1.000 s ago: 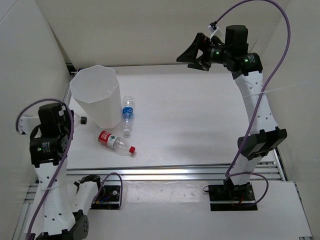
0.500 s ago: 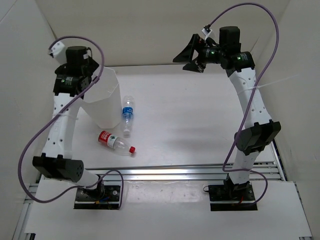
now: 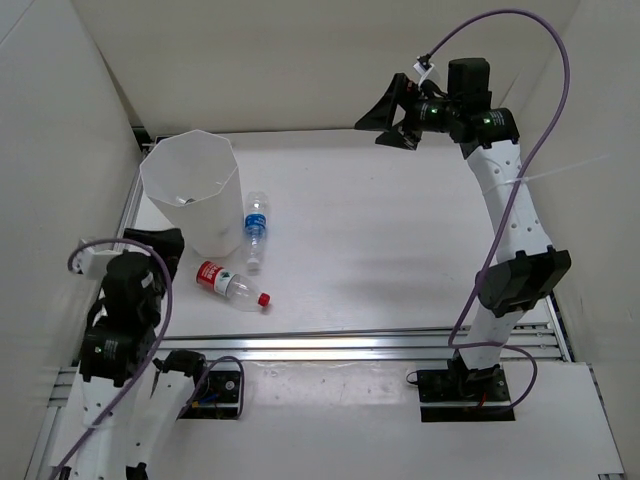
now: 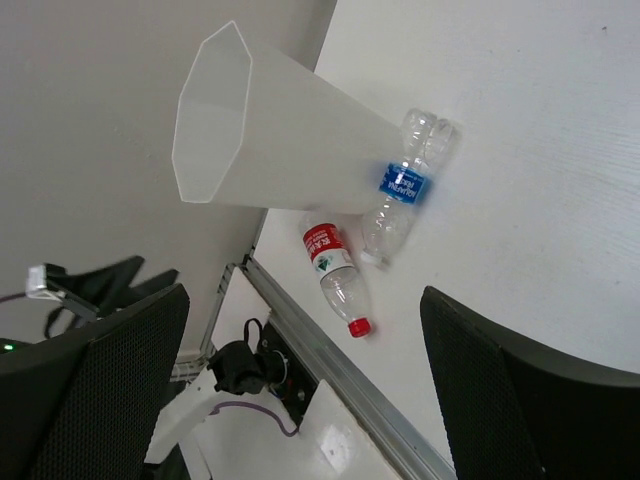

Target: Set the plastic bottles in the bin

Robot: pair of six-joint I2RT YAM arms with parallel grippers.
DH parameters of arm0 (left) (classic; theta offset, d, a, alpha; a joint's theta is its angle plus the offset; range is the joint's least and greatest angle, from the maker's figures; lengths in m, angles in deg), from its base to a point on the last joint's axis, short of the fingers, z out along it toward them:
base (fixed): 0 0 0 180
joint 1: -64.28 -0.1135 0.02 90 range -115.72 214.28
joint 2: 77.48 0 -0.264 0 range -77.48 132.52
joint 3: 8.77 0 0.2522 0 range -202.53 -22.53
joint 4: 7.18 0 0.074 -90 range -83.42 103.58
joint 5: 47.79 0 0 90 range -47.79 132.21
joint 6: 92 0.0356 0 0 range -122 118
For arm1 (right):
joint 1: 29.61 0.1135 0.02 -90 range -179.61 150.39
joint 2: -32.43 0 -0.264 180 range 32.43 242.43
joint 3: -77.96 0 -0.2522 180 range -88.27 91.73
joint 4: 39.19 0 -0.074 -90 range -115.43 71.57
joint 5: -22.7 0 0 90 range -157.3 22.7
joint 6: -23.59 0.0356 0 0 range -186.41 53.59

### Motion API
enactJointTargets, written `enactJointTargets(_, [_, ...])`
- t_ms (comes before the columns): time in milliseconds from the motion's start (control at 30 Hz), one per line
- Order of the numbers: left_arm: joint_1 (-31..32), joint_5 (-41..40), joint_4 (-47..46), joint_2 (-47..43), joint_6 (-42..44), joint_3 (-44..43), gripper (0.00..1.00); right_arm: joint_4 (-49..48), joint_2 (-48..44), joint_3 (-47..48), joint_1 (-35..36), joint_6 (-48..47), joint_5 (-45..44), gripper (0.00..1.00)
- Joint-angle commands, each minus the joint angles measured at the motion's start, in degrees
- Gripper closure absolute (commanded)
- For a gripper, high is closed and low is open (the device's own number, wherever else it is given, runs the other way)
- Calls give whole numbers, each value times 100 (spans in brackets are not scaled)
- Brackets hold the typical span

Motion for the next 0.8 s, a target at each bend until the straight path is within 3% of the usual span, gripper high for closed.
enactJointTargets(0, [8,1294,-378,-105,-681,1152,0,-38,-261,-110,-31,-60,59,0])
enactJointTargets(133, [8,1647,-500,140,-311,1752,0,-38,-208,-162,22,-60,113,0])
enactJointTargets(333, [8,2184,-1537,1247,-153,2447,0,-38,-208,-162,144,-60,165,0])
enactJointTargets(767, [-212,2008,-2135,3286,331,2440,0,15,-428,-268,145,-271,113,0])
